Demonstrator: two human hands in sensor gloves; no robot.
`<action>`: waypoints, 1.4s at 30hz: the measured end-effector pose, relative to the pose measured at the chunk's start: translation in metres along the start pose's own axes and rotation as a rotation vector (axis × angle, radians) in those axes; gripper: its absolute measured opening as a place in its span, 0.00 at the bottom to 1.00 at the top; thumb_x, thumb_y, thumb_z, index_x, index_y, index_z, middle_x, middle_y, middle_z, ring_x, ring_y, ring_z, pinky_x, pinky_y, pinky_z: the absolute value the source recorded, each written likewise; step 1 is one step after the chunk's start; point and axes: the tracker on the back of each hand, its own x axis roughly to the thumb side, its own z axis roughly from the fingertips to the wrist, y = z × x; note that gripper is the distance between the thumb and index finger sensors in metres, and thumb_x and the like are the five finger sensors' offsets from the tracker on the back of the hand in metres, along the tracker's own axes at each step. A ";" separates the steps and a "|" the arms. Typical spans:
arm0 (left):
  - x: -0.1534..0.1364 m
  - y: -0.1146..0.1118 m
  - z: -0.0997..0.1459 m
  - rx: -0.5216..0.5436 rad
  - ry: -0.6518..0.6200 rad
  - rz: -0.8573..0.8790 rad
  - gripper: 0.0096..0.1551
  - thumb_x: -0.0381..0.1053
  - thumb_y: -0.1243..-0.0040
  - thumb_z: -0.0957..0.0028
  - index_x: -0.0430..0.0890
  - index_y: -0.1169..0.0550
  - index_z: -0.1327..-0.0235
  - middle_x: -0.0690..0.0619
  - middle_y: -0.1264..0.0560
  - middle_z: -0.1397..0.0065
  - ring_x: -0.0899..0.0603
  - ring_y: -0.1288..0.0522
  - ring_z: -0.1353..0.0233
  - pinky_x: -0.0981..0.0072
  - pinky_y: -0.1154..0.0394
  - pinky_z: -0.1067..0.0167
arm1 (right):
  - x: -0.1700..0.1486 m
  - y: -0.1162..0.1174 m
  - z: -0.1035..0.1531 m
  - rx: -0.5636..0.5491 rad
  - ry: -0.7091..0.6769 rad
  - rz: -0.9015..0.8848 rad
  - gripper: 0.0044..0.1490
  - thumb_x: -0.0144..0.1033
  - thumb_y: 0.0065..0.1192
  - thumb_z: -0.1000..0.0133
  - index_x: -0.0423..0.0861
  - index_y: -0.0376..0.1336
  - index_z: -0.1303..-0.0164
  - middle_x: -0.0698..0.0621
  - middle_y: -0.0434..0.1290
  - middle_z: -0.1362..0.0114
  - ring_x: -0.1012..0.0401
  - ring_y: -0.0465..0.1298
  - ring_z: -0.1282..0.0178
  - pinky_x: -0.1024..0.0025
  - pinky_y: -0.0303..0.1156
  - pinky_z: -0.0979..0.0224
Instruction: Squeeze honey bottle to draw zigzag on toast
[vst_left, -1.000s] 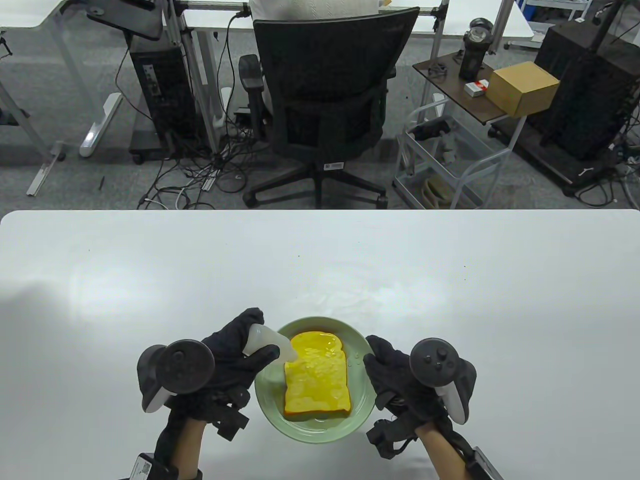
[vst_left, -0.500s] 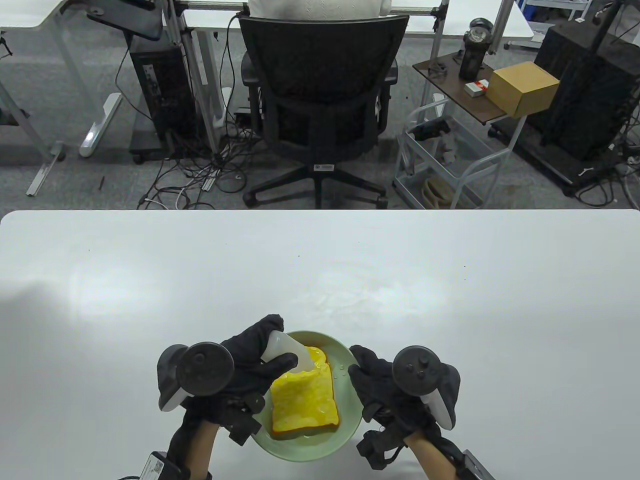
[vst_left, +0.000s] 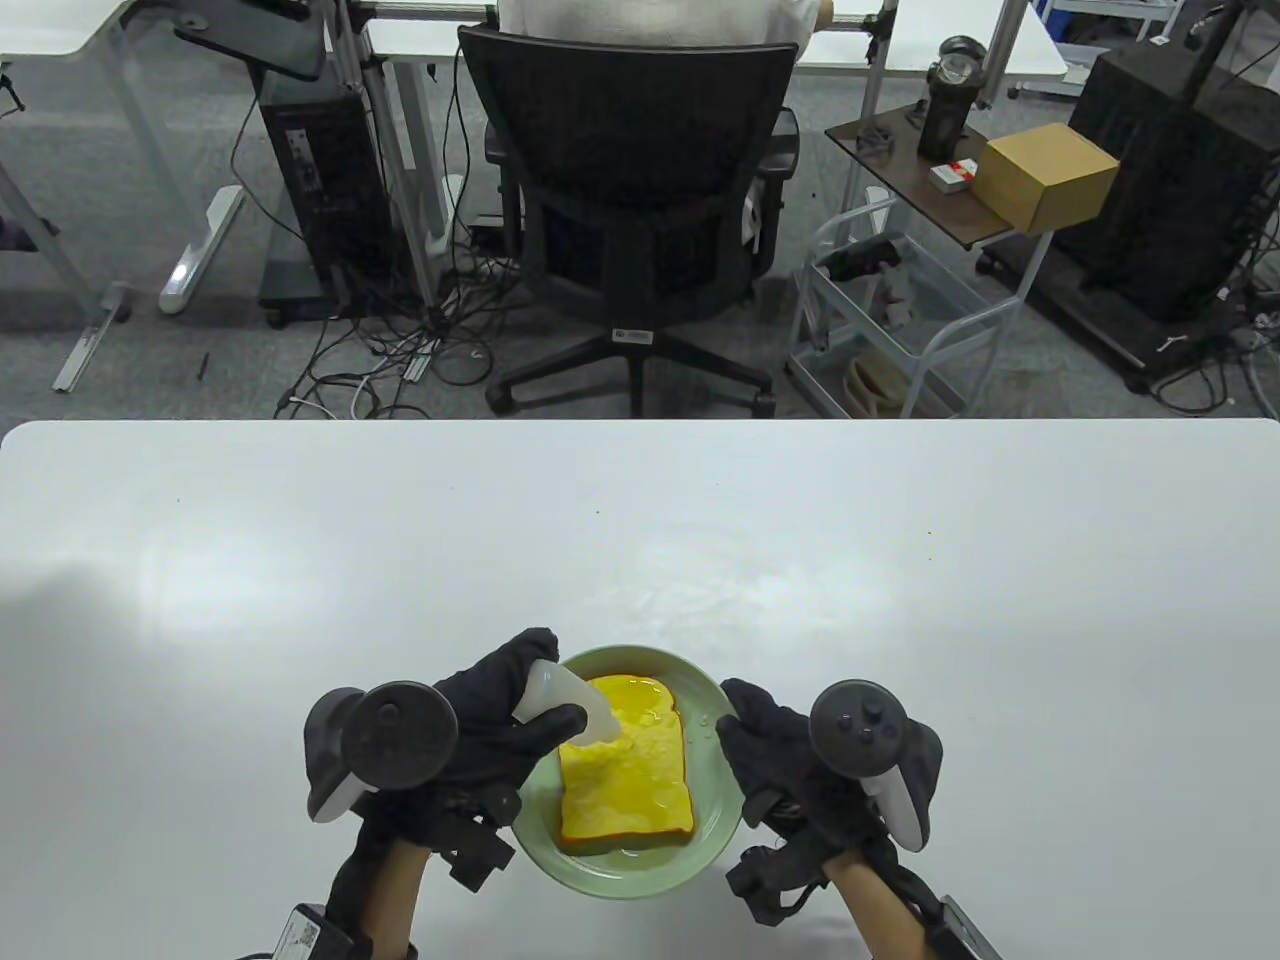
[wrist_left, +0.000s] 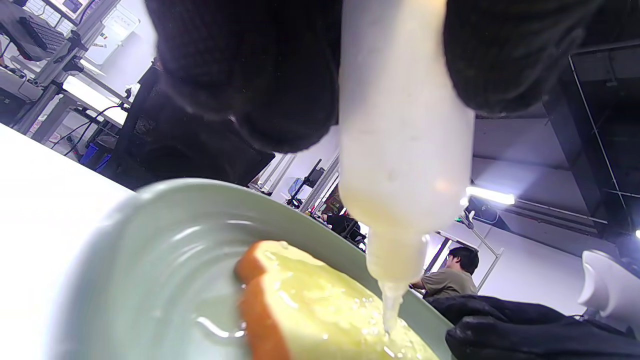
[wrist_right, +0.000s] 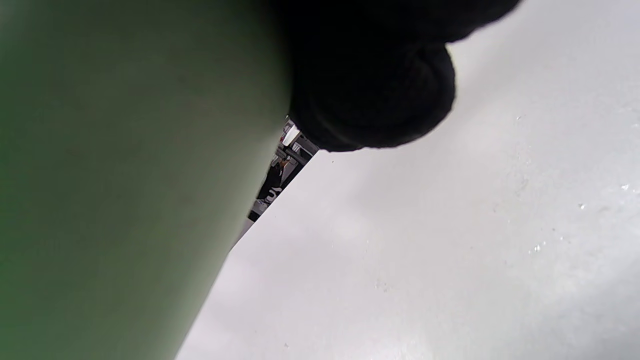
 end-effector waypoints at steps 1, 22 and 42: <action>-0.001 0.001 0.000 0.004 0.003 0.002 0.48 0.67 0.32 0.57 0.42 0.29 0.28 0.49 0.22 0.41 0.46 0.13 0.52 0.62 0.13 0.56 | 0.000 -0.002 0.000 -0.005 0.001 -0.002 0.32 0.40 0.62 0.45 0.41 0.66 0.32 0.45 0.84 0.54 0.53 0.83 0.65 0.70 0.80 0.66; -0.011 0.015 0.006 0.031 0.036 0.013 0.48 0.67 0.32 0.57 0.41 0.29 0.28 0.49 0.21 0.41 0.46 0.13 0.53 0.62 0.14 0.57 | -0.003 -0.014 -0.001 -0.027 0.006 -0.040 0.32 0.40 0.63 0.45 0.40 0.66 0.32 0.45 0.84 0.54 0.53 0.83 0.65 0.71 0.80 0.67; 0.012 -0.005 -0.001 -0.012 -0.054 0.006 0.48 0.67 0.32 0.58 0.41 0.28 0.29 0.49 0.20 0.42 0.47 0.13 0.55 0.63 0.13 0.59 | 0.009 0.007 0.006 0.031 -0.046 0.004 0.32 0.40 0.62 0.45 0.39 0.67 0.33 0.45 0.84 0.55 0.53 0.83 0.66 0.71 0.80 0.68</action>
